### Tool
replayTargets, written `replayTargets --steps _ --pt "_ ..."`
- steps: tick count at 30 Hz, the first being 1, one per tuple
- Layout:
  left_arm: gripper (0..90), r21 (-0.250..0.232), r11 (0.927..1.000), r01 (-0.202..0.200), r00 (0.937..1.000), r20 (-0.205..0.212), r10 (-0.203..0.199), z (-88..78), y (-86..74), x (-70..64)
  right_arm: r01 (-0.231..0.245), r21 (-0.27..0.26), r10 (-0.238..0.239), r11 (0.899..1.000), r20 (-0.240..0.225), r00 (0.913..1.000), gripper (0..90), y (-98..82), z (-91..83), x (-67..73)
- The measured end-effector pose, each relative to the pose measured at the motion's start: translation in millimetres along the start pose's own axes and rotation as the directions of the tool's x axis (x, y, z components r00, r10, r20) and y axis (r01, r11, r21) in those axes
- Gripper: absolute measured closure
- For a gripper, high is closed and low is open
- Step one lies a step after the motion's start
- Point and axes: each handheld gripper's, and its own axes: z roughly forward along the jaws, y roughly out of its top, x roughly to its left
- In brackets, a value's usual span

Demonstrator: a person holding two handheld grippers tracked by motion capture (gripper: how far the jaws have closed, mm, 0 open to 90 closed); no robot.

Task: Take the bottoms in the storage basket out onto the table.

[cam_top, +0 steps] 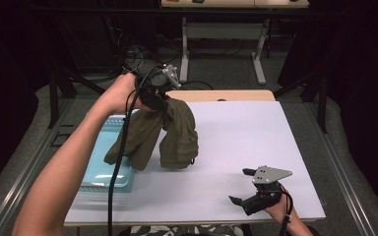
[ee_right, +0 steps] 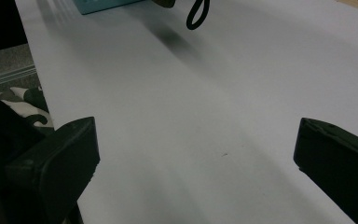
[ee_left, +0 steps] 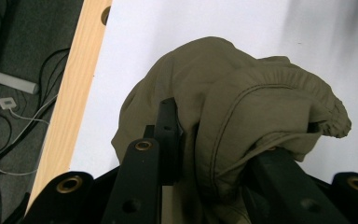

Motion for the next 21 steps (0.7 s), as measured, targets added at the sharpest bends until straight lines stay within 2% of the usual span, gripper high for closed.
replayTargets --steps 11,21 --pt "73.9 0.011 0.9999 -0.011 0.9998 0.017 0.011 15.4 13.4 -0.9 -0.001 0.000 0.001 1.000 0.000 1.0000 0.0 -0.3 -0.6 -0.1" --pt "73.8 0.002 0.9998 -0.020 0.9995 0.025 0.019 24.2 22.9 -4.4 0.003 -0.001 -0.003 1.000 -0.001 1.0000 0.1 0.0 -0.6 0.2"
